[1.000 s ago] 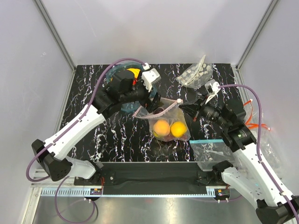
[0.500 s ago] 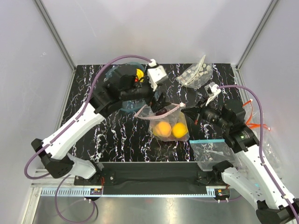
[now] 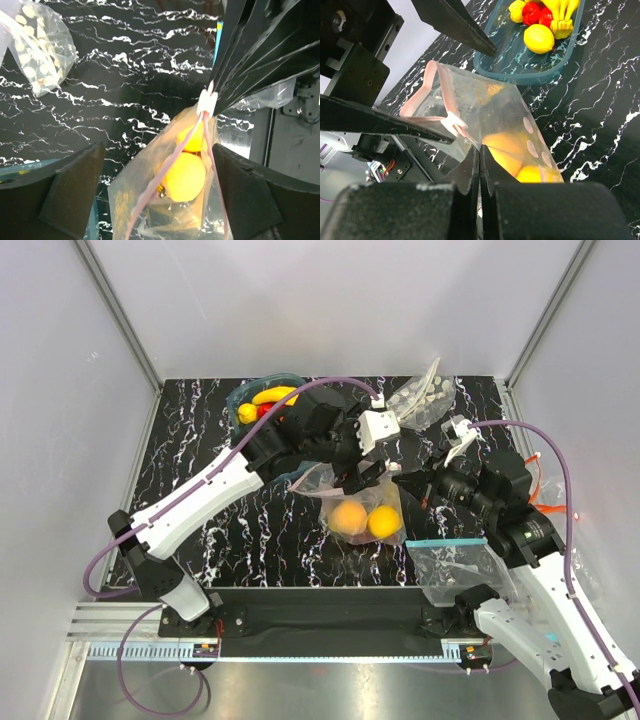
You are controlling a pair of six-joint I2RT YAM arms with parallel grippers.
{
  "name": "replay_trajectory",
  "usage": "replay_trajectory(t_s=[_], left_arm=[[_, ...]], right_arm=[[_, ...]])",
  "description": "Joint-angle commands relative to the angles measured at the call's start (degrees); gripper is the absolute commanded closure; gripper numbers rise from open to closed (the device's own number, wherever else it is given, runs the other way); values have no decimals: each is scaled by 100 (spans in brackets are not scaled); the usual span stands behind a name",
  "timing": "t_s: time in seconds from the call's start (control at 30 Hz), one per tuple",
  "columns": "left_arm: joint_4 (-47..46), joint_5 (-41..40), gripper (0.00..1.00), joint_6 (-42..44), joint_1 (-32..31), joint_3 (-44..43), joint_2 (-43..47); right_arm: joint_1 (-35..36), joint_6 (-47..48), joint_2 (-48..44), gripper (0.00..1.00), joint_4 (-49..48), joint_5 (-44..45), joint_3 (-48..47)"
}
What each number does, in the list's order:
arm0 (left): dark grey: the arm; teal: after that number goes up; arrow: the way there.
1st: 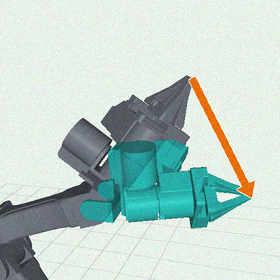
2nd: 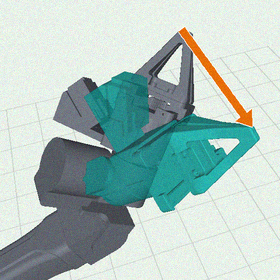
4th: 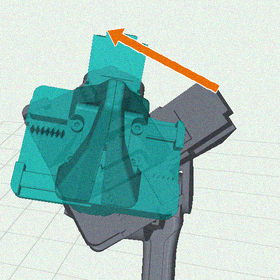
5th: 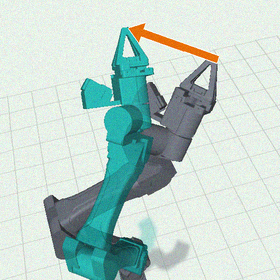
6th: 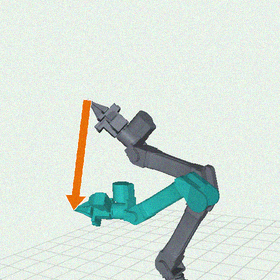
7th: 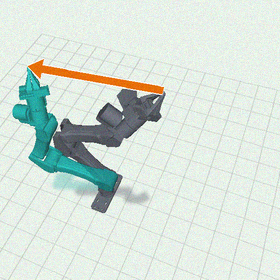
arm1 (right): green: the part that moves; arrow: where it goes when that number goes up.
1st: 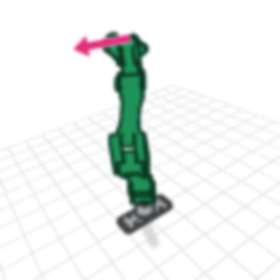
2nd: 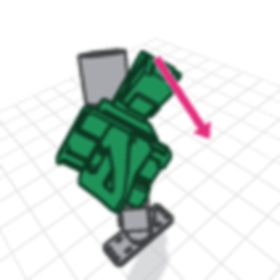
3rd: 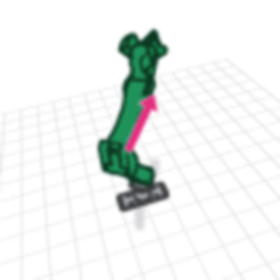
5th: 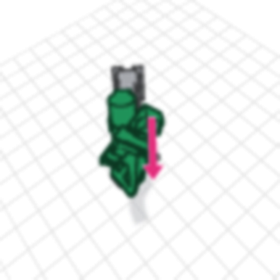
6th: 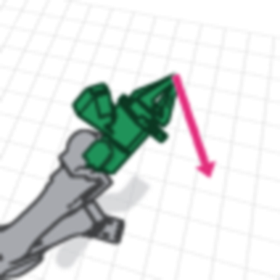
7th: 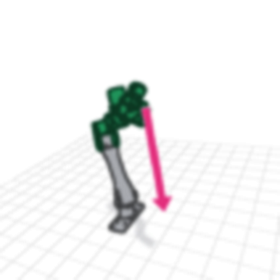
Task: Place the food in the zip-top bag and seal the zipper
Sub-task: Zip the zipper food storage bag at the center of the board.
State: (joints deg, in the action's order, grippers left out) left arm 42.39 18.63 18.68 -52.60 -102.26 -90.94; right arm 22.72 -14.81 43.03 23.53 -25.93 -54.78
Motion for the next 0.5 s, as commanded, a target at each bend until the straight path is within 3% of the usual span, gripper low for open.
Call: replay_trajectory(t_s=[0.0,0.17,0.2,0.27,0.33,0.43,0.47], left_arm=[[50,-9,10,250,-14,-382,-29],[164,167,30,286,-22,-427,-109],[138,184,42,303,-31,-392,-82],[85,185,57,286,-31,-339,-47],[-3,185,78,294,-22,-234,14],[-126,220,95,294,-22,-102,102],[-161,228,96,268,-22,-67,137]], right_arm=[[-13,118,-83,100,81,115,-340],[-13,250,-93,100,397,238,-471],[-5,276,-93,100,459,238,-533],[-13,356,-110,100,600,308,-577],[-13,408,-171,100,661,326,-586],[-5,435,-259,97,680,282,-542],[-13,435,-286,96,662,264,-516]])
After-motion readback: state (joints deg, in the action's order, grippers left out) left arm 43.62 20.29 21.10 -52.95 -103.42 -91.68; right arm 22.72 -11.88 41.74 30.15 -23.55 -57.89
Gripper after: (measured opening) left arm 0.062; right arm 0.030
